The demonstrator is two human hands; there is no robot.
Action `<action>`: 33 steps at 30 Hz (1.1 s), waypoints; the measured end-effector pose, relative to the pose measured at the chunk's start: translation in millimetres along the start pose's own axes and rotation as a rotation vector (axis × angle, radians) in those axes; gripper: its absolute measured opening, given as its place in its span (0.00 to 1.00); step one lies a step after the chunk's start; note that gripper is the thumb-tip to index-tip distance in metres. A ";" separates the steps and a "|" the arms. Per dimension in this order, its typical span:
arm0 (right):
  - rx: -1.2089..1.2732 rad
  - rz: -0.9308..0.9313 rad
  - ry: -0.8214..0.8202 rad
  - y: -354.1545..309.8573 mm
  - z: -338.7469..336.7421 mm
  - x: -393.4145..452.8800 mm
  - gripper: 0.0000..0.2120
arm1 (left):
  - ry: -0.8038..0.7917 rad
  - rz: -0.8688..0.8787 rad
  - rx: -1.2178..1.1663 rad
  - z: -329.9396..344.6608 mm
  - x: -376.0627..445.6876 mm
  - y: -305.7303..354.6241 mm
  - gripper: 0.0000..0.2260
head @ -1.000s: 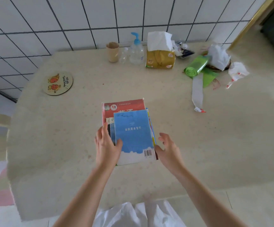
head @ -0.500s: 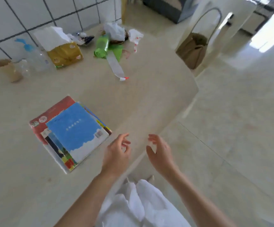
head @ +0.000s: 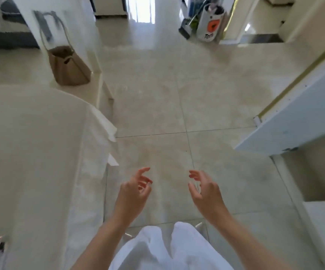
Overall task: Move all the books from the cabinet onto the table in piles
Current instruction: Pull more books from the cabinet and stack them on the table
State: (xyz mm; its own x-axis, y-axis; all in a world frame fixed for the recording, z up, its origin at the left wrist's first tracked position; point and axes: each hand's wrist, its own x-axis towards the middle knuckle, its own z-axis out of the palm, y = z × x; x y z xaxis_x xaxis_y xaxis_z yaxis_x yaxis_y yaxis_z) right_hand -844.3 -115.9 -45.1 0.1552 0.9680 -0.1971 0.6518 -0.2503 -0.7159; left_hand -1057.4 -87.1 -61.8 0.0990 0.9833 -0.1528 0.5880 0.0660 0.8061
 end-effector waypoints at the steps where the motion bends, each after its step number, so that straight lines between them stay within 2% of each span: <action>1: 0.014 0.042 0.032 19.8 -19.8 -2.8 0.15 | -0.048 0.033 0.002 24.6 6.2 14.9 0.19; 11: 0.124 0.309 0.294 173.9 -182.0 -19.4 0.15 | -0.389 0.223 -0.065 242.2 52.4 185.4 0.16; 14: 0.176 0.411 0.401 209.3 -221.7 -28.0 0.15 | -0.499 0.247 -0.039 293.3 59.6 219.9 0.19; 19: 0.250 0.576 0.555 261.9 -273.4 -30.3 0.14 | -0.659 0.274 0.020 368.3 82.6 269.1 0.14; 29: 0.321 0.762 0.791 347.7 -385.9 31.0 0.14 | -0.964 0.491 0.208 514.1 184.9 377.2 0.14; 33: 0.314 0.784 0.894 373.4 -443.2 56.1 0.13 | -1.067 0.566 0.255 574.1 218.2 423.2 0.14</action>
State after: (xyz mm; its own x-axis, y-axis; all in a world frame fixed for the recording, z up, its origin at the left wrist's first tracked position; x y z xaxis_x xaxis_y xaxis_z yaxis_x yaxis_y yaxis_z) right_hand -263.2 -147.3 -26.6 0.9590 0.1942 -0.2064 -0.0344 -0.6432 -0.7649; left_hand -326.1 58.0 -82.2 0.9257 0.2243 -0.3046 0.3768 -0.4765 0.7943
